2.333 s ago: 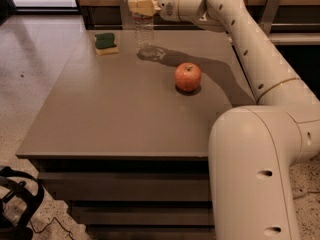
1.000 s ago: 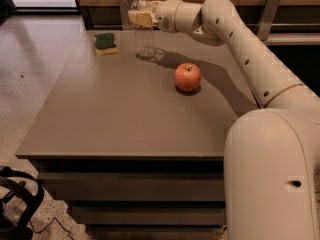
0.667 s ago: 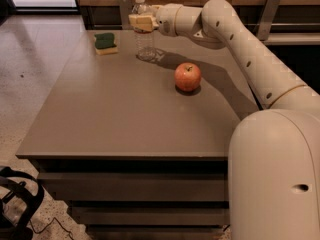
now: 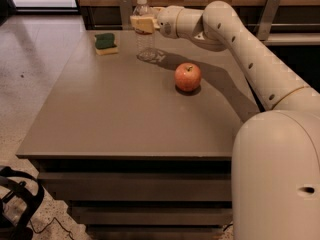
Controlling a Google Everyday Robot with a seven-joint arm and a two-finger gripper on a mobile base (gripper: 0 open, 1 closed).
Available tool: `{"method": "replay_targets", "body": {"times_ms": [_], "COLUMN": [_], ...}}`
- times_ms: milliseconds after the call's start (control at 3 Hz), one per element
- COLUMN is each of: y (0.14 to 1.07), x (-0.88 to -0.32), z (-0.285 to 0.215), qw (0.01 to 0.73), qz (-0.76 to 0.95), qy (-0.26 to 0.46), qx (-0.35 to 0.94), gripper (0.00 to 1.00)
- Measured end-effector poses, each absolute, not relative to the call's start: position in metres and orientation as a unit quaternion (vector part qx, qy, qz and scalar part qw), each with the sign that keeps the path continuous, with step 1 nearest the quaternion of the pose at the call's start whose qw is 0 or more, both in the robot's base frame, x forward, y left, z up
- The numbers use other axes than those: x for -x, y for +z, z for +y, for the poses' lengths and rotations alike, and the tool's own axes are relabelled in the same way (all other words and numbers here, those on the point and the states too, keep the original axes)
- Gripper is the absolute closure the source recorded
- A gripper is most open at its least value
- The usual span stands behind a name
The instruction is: Move water bottle near sponge
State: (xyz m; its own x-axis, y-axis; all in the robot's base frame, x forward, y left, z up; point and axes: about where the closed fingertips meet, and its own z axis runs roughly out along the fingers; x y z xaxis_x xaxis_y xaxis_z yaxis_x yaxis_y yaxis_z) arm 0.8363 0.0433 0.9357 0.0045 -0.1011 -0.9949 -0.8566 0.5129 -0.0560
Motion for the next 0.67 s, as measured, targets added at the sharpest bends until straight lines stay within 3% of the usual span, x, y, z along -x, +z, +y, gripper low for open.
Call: {"method": "replay_targets", "body": {"times_ms": [667], "y": [0.937], "x": [-0.8363], "z": [0.0437], "qw": [0.598], "qz": [0.631], "qy": [0.316], "qx": [0.38], "gripper": [0.35]}}
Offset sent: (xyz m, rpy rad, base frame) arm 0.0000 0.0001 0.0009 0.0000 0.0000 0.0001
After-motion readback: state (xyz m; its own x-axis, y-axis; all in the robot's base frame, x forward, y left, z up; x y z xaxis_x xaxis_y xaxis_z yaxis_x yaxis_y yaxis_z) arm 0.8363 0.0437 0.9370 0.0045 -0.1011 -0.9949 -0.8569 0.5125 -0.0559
